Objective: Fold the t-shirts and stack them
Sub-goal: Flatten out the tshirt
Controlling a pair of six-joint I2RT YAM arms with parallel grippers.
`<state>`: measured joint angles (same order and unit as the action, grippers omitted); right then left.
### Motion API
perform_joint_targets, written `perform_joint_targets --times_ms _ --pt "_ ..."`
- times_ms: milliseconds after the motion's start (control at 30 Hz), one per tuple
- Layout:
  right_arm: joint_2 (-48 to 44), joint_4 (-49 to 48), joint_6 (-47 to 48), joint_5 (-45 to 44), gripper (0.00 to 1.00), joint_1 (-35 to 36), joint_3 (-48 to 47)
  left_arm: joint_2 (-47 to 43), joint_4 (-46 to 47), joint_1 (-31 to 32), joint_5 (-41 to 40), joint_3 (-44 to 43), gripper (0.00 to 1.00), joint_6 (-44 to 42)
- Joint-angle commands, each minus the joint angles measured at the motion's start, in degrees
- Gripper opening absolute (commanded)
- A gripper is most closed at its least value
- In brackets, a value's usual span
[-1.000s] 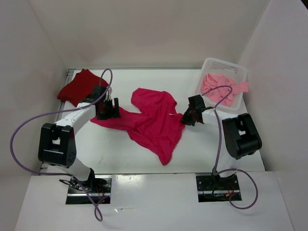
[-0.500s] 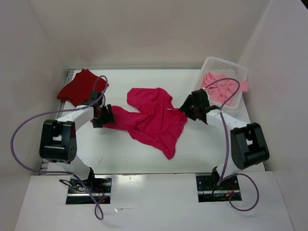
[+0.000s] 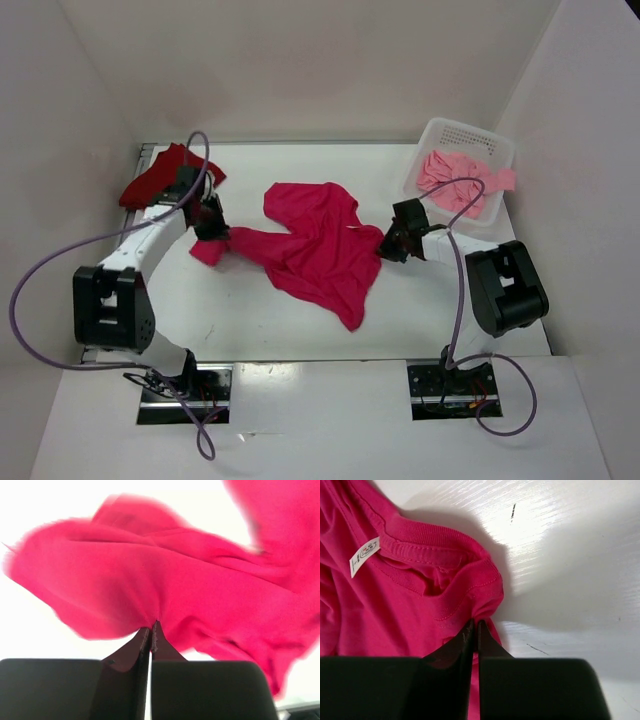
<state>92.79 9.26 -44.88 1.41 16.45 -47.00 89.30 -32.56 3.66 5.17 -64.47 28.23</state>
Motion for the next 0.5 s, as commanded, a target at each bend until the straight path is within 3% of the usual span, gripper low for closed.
perform_joint_targets --times_ms 0,133,233,333,467 --pt "0.99 0.05 1.11 0.44 0.06 -0.28 -2.83 -7.81 -13.03 -0.4 2.13 -9.15 0.0 -1.95" --pt "-3.92 3.83 1.64 -1.49 0.03 -0.28 -3.97 -9.76 -24.9 -1.02 1.27 -18.38 0.0 -3.44" --pt "-4.46 4.89 2.87 -2.19 0.03 -0.89 -5.99 -8.97 -21.25 -3.55 4.04 -15.96 0.0 -4.93" --pt "0.27 5.42 4.27 -2.82 0.0 -1.5 -10.99 0.04 -16.34 -7.96 3.72 -17.27 0.0 -7.92" --pt "7.56 5.42 5.42 -4.13 0.0 -4.83 -18.98 12.46 -12.46 -7.97 2.13 -24.73 0.0 -7.93"
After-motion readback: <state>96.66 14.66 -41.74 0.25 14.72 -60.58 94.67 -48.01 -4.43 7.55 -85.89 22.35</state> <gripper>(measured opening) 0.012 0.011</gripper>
